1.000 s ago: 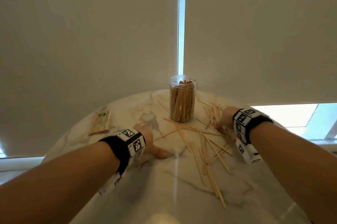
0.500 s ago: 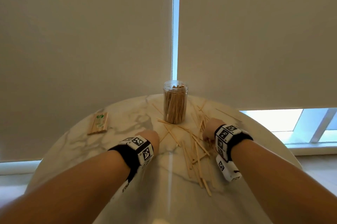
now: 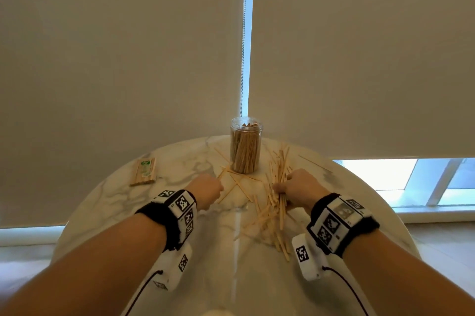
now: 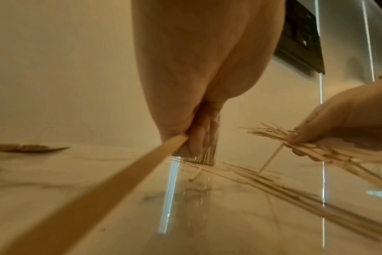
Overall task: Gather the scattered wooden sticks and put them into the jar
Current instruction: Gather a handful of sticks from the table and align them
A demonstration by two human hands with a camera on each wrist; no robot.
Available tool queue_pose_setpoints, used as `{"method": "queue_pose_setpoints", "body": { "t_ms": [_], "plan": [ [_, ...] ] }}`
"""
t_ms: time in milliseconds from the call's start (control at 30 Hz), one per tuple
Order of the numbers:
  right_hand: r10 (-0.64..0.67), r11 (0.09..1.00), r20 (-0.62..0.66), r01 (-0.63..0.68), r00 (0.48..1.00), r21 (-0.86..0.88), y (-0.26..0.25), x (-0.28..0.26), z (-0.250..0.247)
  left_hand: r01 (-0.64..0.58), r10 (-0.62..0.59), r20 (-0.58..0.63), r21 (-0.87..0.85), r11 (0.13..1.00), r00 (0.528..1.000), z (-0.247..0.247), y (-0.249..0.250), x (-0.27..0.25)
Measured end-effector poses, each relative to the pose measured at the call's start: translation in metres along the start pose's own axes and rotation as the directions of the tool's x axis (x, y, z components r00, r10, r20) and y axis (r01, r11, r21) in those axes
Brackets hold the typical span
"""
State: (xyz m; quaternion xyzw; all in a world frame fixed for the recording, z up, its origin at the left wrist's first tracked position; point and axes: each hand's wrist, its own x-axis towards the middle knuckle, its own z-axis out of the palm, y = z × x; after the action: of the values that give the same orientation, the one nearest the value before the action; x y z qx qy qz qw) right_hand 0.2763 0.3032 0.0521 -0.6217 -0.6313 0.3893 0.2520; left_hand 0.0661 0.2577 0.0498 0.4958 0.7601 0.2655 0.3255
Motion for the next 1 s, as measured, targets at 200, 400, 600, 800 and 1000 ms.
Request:
{"method": "queue_pose_setpoints", "body": {
  "t_ms": [200, 400, 600, 800, 1000],
  "plan": [
    [-0.312, 0.947, -0.114, 0.299, 0.943, -0.119, -0.018, -0.026, 0.027, -0.115, 0.138, 0.065, -0.277, 0.954, 0.988, 0.013, 0.019, -0.018],
    [-0.526, 0.840, -0.066, 0.505, 0.848, -0.200, -0.038, -0.031, 0.065, -0.295, 0.270, -0.120, -0.403, 0.866, 0.955, 0.020, 0.029, -0.014],
    [-0.597, 0.747, 0.086, 0.591, 0.798, -0.303, -0.042, -0.028, 0.078, -0.300, 0.193, -0.259, -0.485, 0.821, 0.946, 0.006, 0.011, 0.010],
    [-0.479, 0.787, 0.071, 0.464, 0.875, -0.407, -0.042, -0.024, 0.069, -0.383, 0.257, -0.285, -0.638, 0.668, 0.923, -0.003, 0.005, 0.011],
    [-0.582, 0.813, -0.243, 0.562, 0.776, -0.153, -0.094, -0.022, 0.013, -0.465, 0.453, -0.153, -0.489, 0.738, 0.878, 0.002, 0.000, -0.003]
  ]
}}
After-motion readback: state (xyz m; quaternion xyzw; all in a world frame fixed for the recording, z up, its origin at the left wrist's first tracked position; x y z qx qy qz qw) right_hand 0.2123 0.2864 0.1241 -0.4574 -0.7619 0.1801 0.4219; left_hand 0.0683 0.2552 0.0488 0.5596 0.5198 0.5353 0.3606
